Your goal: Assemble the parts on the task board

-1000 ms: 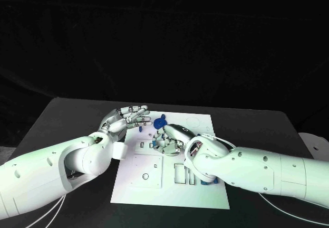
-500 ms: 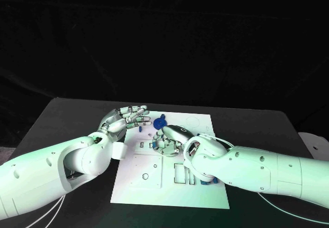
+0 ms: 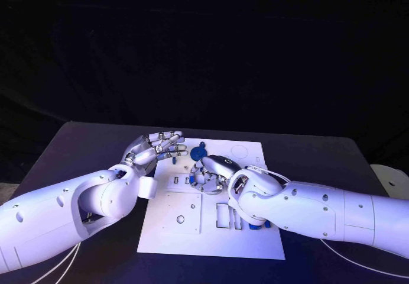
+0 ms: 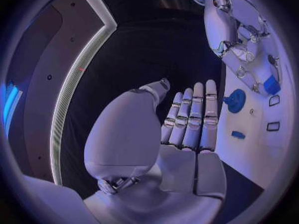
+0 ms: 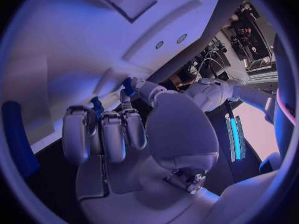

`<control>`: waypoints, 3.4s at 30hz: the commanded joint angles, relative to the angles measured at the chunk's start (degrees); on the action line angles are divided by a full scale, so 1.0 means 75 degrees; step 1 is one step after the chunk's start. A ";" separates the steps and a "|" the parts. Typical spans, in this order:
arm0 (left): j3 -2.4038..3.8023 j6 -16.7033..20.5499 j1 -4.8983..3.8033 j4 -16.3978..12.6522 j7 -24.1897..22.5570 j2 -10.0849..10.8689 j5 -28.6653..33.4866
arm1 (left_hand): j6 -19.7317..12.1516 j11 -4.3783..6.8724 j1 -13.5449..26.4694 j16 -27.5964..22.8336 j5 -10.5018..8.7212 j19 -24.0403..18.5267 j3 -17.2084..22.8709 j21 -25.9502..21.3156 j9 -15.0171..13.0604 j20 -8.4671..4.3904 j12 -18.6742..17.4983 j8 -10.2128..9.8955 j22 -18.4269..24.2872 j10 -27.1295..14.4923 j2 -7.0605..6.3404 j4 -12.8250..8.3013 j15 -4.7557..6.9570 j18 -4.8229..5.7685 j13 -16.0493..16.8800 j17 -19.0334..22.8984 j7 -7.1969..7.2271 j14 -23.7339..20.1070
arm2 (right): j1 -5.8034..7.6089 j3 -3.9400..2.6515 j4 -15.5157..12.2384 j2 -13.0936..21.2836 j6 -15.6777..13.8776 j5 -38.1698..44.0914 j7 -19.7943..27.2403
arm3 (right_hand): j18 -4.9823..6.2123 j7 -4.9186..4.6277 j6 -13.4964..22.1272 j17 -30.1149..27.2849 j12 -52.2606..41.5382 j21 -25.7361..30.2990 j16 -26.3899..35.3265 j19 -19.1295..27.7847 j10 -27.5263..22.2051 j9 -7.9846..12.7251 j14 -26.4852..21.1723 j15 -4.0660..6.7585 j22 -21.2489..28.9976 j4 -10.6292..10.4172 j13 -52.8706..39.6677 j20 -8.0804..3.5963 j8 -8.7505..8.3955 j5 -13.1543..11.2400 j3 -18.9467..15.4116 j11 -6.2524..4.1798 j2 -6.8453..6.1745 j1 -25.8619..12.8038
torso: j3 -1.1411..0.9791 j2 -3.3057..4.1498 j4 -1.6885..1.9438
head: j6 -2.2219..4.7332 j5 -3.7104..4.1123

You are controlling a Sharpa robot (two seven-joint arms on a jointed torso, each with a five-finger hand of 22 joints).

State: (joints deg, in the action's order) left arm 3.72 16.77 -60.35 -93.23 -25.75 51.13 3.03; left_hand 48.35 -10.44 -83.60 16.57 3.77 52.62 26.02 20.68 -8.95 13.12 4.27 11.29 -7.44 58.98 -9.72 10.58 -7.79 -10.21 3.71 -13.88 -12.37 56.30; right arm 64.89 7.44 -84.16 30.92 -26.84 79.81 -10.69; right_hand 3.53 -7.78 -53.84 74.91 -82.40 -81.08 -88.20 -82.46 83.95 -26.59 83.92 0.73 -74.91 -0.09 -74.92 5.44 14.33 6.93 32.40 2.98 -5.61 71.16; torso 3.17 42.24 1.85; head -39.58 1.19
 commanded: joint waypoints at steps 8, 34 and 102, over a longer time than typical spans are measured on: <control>0.0006 -0.0108 -0.0007 -0.0025 -0.0048 -0.0004 -0.0022 | -0.0012 -0.0043 0.0030 -0.0027 -0.0035 -0.0047 0.0044 0.0017 0.0012 0.0026 -0.0046 -0.0027 0.0011 0.0017 0.0005 0.0001 -0.0011 -0.0009 0.0002 -0.0011 -0.0248 -0.0061 | -0.0031 0.0020 0.0029 0.0011 0.0180 0.0158 -0.0247 | -0.0085 0.0013 -0.0044 0.1225 0.0038 0.0008 -0.0003 -0.0002 0.0006 -0.0090 0.0638 0.0034 -0.0711 -0.0068 -0.0896 -0.0031 0.0041 0.0004 -0.0057 -0.0006 -0.0054 -0.0182 | 0.0002 0.0002 0.0001 | 0.0001 0.0002; 0.0006 -0.0142 -0.0007 -0.0023 -0.0010 0.0017 -0.0022 | -0.0013 -0.0046 0.0046 -0.0036 -0.0036 -0.0058 0.0050 0.0016 0.0013 0.0029 -0.0050 -0.0031 0.0014 0.0016 0.0002 -0.0002 -0.0015 -0.0008 0.0001 -0.0014 -0.0251 -0.0070 | -0.0043 0.0020 0.0026 -0.0006 0.0081 0.0139 -0.0155 | -0.0064 -0.0180 0.0435 0.1146 0.0182 0.0118 0.0028 0.0060 -0.0114 0.0023 0.0617 -0.0100 -0.0640 -0.0175 -0.0764 0.0072 -0.0281 0.0222 -0.0320 0.0160 -0.0432 -0.0517 | -0.0002 0.0001 0.0000 | -0.0002 0.0017; -0.0181 -0.4205 -0.1476 0.1887 0.7040 -0.1731 -0.9195 | -0.0323 0.1327 0.2908 0.9686 -0.0071 0.3824 -0.1101 0.7482 -0.2933 -0.1492 0.8695 0.4265 -0.7060 0.1479 0.0363 0.0842 0.1480 0.0654 0.7019 -0.9900 0.1016 0.4427 | 0.1189 -0.0166 -0.1239 0.3105 -0.0434 -0.4920 0.2086 | 0.0049 -0.0342 0.1079 0.0811 0.0535 0.0581 0.0164 0.0339 -0.0439 0.0034 0.0523 -0.0241 -0.0299 -0.0646 -0.0420 0.0223 -0.0542 0.0624 -0.1169 0.0314 -0.0400 -0.0309 | -0.0174 -0.0441 -0.0195 | -0.0193 -0.0316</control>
State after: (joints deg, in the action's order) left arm 2.39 -11.35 -71.23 -79.25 22.46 38.51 -61.52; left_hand 46.20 -0.51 -62.26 89.09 3.51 81.50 18.08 76.60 -30.90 2.26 69.54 43.07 -60.36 70.53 -7.09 16.93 2.88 -6.19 56.46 -74.94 -4.70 83.94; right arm 73.80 6.20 -93.55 54.18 -31.22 43.32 5.06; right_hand 3.52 -10.44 -45.45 74.91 -78.52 -76.85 -87.30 -80.30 81.06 -26.27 84.13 -0.72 -74.95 -4.89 -74.90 7.19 9.97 11.44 23.65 5.43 -8.69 68.56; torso 1.85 38.92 0.37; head -40.94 -1.17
